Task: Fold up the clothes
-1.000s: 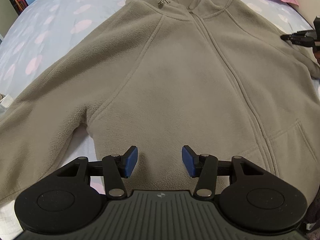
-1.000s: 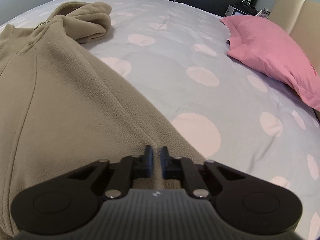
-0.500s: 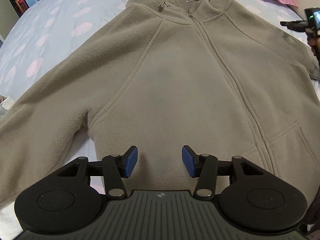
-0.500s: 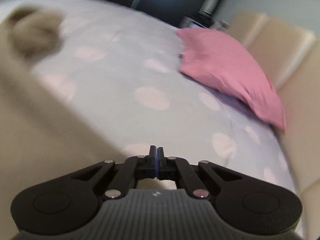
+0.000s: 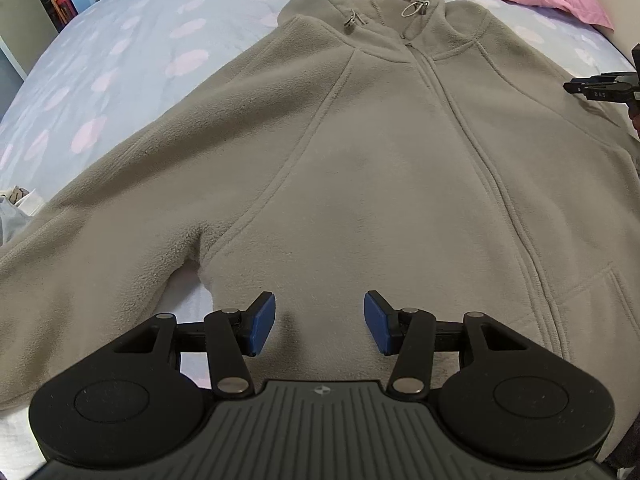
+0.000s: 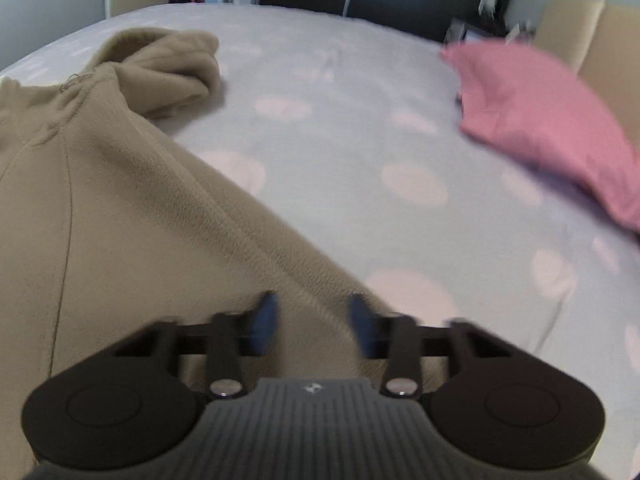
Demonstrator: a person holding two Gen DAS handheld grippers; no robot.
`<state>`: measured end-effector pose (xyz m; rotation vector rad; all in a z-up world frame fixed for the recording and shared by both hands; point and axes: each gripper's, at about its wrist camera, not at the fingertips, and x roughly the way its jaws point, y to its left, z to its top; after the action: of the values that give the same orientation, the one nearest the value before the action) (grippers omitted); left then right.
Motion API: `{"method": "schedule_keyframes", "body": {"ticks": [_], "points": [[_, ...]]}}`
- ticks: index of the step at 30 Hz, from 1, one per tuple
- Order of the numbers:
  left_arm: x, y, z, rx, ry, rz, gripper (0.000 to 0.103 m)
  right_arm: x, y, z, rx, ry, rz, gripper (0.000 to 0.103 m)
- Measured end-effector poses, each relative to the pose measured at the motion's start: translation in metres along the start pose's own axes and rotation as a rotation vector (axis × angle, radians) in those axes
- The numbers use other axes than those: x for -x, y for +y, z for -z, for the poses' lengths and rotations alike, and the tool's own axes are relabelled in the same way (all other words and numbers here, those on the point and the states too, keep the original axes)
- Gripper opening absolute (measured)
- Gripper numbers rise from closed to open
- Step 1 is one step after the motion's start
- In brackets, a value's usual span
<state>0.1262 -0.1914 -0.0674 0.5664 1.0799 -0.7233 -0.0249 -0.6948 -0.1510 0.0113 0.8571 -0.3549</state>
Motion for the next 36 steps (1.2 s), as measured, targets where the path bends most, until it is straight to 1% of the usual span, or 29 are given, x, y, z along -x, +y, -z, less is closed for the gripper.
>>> {"method": "schedule_keyframes", "body": {"ticks": [1, 2, 4, 5, 6, 7, 9, 12, 13, 14, 15, 16, 18, 21, 22, 23, 25, 27, 31, 34, 35, 36], "points": [[0.000, 0.001, 0.000, 0.001, -0.001, -0.002, 0.047, -0.002, 0.001, -0.001, -0.004, 0.002, 0.018, 0.008], [0.000, 0.001, 0.000, 0.000, -0.001, -0.002, 0.047, -0.001, 0.002, -0.005, 0.008, -0.002, 0.067, 0.000], [0.000, 0.002, 0.000, -0.001, -0.005, -0.002, 0.047, -0.001, 0.005, -0.011, 0.033, -0.011, 0.166, 0.000], [0.000, 0.002, 0.000, -0.001, -0.008, -0.001, 0.047, -0.001, 0.003, -0.014, 0.023, -0.016, 0.200, 0.000], [0.000, 0.003, 0.000, -0.002, -0.007, -0.002, 0.047, 0.000, -0.004, -0.017, -0.020, -0.021, 0.212, 0.000], [0.000, 0.003, 0.001, -0.002, -0.007, -0.002, 0.047, 0.001, -0.010, -0.019, -0.061, -0.027, 0.209, 0.000], [-0.002, 0.004, 0.001, -0.003, -0.002, -0.004, 0.047, 0.007, -0.016, -0.020, -0.108, -0.065, 0.140, 0.000], [-0.003, 0.003, 0.001, -0.003, -0.001, -0.004, 0.047, 0.019, -0.008, -0.029, -0.103, -0.140, 0.050, 0.008], [-0.003, 0.002, 0.001, -0.006, -0.003, -0.001, 0.047, 0.021, -0.002, -0.034, -0.097, -0.164, 0.024, 0.018], [-0.004, 0.000, 0.001, -0.010, -0.006, 0.000, 0.047, 0.023, 0.005, -0.039, -0.093, -0.182, -0.007, 0.034], [-0.004, -0.001, 0.001, -0.015, -0.010, 0.003, 0.047, 0.025, 0.012, -0.044, -0.090, -0.200, -0.039, 0.040], [-0.004, -0.002, 0.001, -0.021, -0.018, 0.005, 0.047, 0.027, 0.020, -0.050, -0.086, -0.214, -0.071, 0.042], [-0.004, -0.002, 0.001, -0.027, -0.045, 0.007, 0.047, 0.026, 0.039, -0.063, -0.070, -0.230, -0.131, 0.043], [-0.001, 0.006, -0.002, -0.031, -0.129, 0.031, 0.047, 0.027, 0.068, -0.082, -0.036, -0.240, -0.199, 0.047], [-0.001, 0.010, -0.004, -0.040, -0.160, 0.043, 0.047, 0.028, 0.077, -0.086, -0.041, -0.240, -0.219, 0.057], [0.000, 0.014, -0.006, -0.053, -0.186, 0.048, 0.048, 0.029, 0.083, -0.090, -0.050, -0.239, -0.239, 0.064], [-0.003, 0.024, -0.016, -0.036, -0.208, 0.039, 0.054, 0.031, 0.092, -0.097, -0.084, -0.234, -0.270, 0.064], [-0.010, 0.036, -0.035, 0.010, -0.225, 0.056, 0.054, 0.035, 0.097, -0.101, -0.117, -0.224, -0.281, 0.064], [-0.024, 0.060, -0.087, 0.128, -0.291, 0.115, 0.054, 0.039, 0.101, -0.113, -0.173, -0.206, -0.295, 0.064], [-0.038, 0.073, -0.126, 0.190, -0.324, 0.168, 0.056, 0.034, 0.102, -0.127, -0.178, -0.188, -0.286, 0.064], [-0.043, 0.076, -0.138, 0.217, -0.337, 0.192, 0.057, 0.029, 0.100, -0.132, -0.203, -0.174, -0.285, 0.064], [-0.048, 0.079, -0.150, 0.242, -0.346, 0.214, 0.059, 0.024, 0.098, -0.138, -0.231, -0.159, -0.288, 0.064]]}}
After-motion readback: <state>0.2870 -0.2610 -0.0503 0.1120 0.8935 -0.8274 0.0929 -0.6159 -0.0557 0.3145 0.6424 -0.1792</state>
